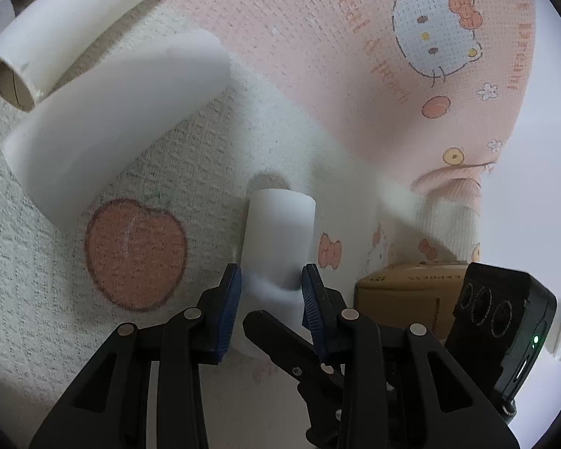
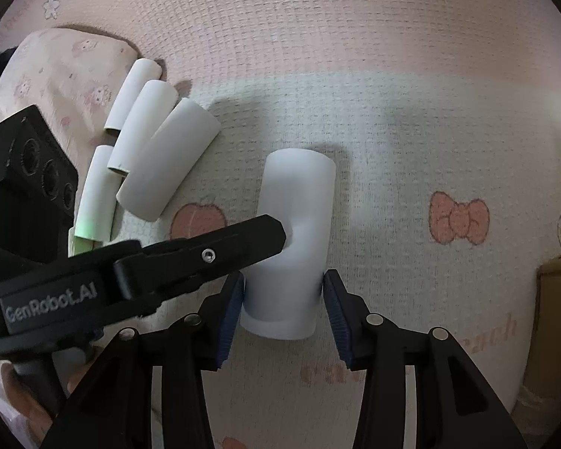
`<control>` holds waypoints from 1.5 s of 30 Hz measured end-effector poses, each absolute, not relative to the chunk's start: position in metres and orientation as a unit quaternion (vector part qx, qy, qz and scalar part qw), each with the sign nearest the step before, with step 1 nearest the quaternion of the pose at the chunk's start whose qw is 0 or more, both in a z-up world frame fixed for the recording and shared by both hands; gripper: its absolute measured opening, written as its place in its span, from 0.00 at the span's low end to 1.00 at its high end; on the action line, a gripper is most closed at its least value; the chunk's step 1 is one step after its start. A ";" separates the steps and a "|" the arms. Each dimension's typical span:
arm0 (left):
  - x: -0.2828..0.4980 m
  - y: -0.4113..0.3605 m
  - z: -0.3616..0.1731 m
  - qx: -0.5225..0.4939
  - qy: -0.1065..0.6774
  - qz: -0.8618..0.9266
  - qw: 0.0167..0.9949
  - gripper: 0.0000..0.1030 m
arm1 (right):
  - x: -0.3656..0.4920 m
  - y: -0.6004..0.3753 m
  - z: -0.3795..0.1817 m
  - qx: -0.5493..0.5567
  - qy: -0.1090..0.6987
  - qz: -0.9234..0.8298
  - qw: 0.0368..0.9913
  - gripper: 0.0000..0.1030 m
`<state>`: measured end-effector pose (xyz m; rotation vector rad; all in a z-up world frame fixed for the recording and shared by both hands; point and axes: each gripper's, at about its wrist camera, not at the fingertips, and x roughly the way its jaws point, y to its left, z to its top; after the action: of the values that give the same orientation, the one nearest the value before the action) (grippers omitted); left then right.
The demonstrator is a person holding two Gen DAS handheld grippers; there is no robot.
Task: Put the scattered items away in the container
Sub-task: 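Close the right gripper around the separated white tube, then lift the white tube with the right gripper and carry it over the box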
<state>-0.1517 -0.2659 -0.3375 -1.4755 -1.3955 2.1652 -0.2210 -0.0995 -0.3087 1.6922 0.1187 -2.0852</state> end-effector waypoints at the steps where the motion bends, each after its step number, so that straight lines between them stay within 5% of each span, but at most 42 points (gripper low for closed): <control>1: -0.151 -0.267 -0.338 -0.494 -0.468 0.728 0.086 0.35 | -0.222 -0.100 -0.309 0.614 0.039 -0.756 0.224 0.40; 18: -0.137 -0.266 -0.334 -0.483 -0.492 0.718 0.096 0.35 | -0.208 -0.102 -0.306 0.615 0.044 -0.754 0.227 0.40; 45: -0.060 -0.179 -0.198 -0.428 -0.413 0.799 0.092 0.35 | -0.115 -0.044 -0.191 0.537 0.067 -0.804 0.247 0.40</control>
<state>-0.0598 -0.1792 -0.1984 -1.2720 -1.2254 2.3715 -0.1149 -0.0437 -0.1907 1.4642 0.1829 -2.1928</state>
